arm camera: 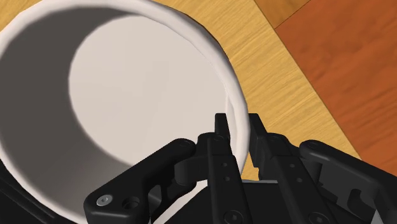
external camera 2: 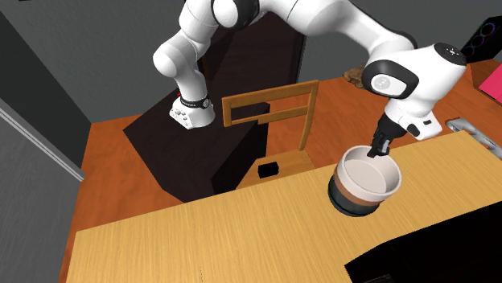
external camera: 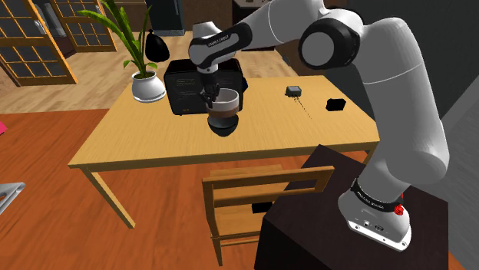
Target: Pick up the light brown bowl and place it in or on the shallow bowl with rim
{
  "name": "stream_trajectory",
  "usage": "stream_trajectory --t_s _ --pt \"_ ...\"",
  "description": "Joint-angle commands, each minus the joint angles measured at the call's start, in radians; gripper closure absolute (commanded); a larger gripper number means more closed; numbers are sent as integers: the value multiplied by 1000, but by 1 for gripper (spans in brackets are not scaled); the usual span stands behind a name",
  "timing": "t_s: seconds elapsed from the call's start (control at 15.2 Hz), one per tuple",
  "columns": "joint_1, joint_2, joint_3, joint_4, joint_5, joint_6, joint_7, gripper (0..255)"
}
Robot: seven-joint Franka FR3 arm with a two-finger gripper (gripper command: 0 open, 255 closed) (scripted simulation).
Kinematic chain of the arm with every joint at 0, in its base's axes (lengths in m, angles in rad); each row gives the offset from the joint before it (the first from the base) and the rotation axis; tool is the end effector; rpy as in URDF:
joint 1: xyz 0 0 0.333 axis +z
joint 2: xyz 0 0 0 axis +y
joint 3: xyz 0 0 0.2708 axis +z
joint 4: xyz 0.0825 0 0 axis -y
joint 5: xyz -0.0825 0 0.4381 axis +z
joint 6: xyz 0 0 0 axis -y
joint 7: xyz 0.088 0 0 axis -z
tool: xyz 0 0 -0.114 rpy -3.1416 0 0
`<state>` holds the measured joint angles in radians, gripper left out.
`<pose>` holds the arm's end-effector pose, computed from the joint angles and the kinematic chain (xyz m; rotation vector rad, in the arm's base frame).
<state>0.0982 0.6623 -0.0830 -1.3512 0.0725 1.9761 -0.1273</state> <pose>0.7462 0.0261 0.2667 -3.1179 -0.2019 0.0534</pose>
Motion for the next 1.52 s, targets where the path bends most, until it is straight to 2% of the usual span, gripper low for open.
stream_trajectory --t_s 0.0,0.59,1.12,1.19,1.45 --pt "0 9 1 -12 1 22 -1 255" --pt "-1 63 4 -47 6 112 -5 255" --pt "-1 63 4 -47 6 112 -5 255" --pt "-1 63 4 -49 6 113 -5 0" --pt "-1 63 4 -50 6 114 -5 0"
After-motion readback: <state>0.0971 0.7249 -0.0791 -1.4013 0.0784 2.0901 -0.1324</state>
